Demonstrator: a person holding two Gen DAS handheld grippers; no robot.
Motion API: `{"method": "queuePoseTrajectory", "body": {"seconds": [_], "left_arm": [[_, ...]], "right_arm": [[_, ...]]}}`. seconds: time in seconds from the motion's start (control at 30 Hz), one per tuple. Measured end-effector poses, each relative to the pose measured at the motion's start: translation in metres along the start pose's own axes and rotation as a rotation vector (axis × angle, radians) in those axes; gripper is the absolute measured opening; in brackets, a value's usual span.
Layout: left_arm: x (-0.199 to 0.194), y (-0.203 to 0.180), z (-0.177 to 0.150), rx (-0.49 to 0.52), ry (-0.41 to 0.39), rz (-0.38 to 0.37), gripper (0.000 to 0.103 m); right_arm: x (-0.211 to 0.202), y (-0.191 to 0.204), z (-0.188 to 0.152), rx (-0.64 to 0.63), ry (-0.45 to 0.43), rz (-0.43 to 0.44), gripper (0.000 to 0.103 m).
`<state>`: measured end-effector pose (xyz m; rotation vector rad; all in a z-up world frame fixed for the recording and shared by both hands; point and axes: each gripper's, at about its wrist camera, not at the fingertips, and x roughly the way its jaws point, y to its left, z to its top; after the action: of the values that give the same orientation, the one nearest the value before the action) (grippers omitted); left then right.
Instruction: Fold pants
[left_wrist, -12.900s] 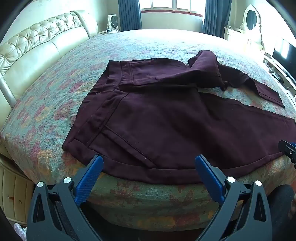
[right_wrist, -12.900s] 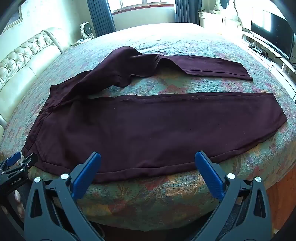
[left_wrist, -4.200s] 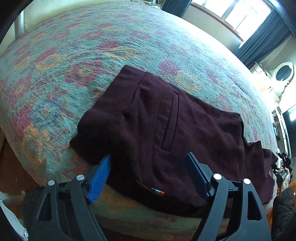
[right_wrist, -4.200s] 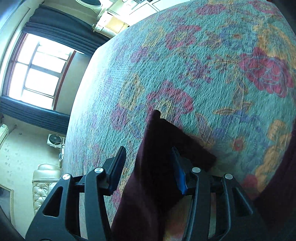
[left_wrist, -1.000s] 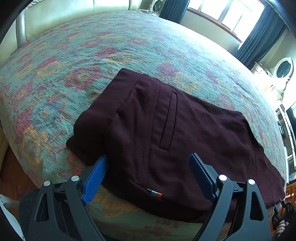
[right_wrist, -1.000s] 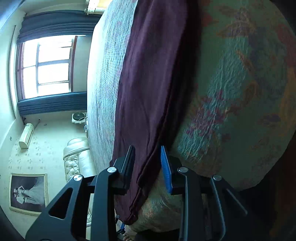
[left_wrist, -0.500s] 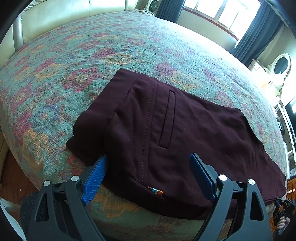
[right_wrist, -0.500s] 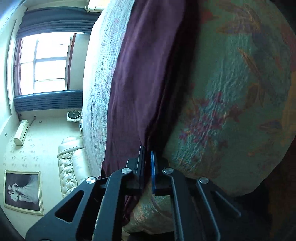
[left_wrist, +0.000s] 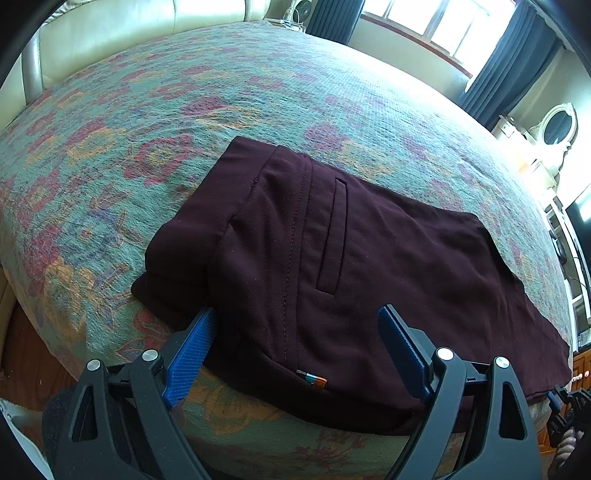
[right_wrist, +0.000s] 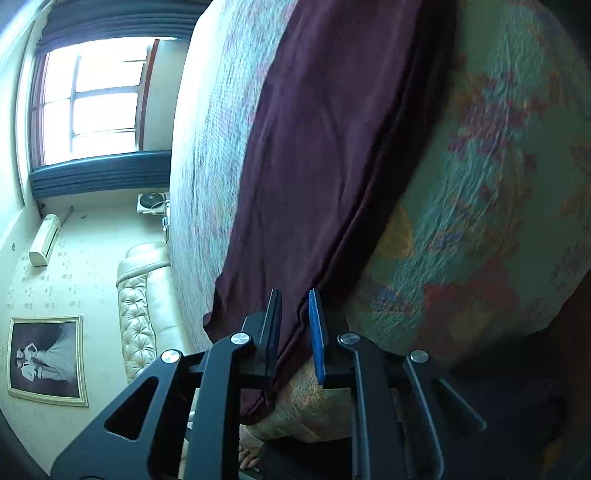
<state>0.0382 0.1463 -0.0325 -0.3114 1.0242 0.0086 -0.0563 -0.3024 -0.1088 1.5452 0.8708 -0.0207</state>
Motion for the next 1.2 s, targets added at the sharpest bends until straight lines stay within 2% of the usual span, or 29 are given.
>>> {"method": "queuePoseTrajectory", "body": {"seconds": [0.13, 0.2, 0.37, 0.67, 0.7, 0.73, 0.77, 0.8, 0.93, 1.03, 1.13, 1.2], "left_arm": [[0.000, 0.003, 0.002, -0.014, 0.005, -0.013, 0.087], [0.000, 0.003, 0.002, -0.019, 0.007, -0.016, 0.087], [0.000, 0.003, 0.002, -0.019, 0.007, -0.017, 0.087], [0.001, 0.001, 0.001, 0.002, 0.001, 0.000, 0.087], [0.001, 0.000, 0.000, 0.006, 0.001, 0.003, 0.087], [0.000, 0.000, 0.000, 0.007, 0.001, 0.004, 0.087], [0.000, 0.000, 0.000, 0.005, 0.004, 0.003, 0.087], [0.000, 0.000, -0.001, 0.002, 0.006, 0.001, 0.087], [0.000, 0.005, 0.000, -0.012, 0.034, -0.015, 0.087], [0.005, 0.013, -0.001, -0.036, 0.066, -0.031, 0.087], [0.005, 0.017, -0.001, -0.046, 0.071, -0.050, 0.087], [0.003, 0.015, 0.000, -0.045, 0.067, -0.053, 0.087]], "right_arm": [[0.005, 0.006, -0.004, 0.009, -0.017, -0.016, 0.017], [0.003, 0.009, -0.009, 0.011, -0.020, -0.011, 0.023], [0.006, 0.007, -0.014, 0.027, -0.021, -0.028, 0.023], [0.017, -0.001, -0.006, 0.034, -0.036, 0.038, 0.028], [0.019, -0.001, -0.006, 0.036, -0.037, 0.037, 0.027], [0.019, 0.001, -0.005, 0.022, -0.038, 0.021, 0.020], [0.018, 0.005, -0.006, -0.003, -0.042, -0.002, 0.009], [0.016, 0.010, -0.008, -0.027, -0.045, -0.012, 0.007], [0.002, 0.005, -0.009, -0.036, -0.055, -0.027, 0.003], [-0.003, -0.016, -0.002, 0.014, -0.057, -0.026, 0.001], [0.000, -0.012, -0.006, 0.015, -0.045, -0.005, 0.002], [0.000, -0.002, -0.014, 0.005, -0.039, -0.001, 0.006]]}}
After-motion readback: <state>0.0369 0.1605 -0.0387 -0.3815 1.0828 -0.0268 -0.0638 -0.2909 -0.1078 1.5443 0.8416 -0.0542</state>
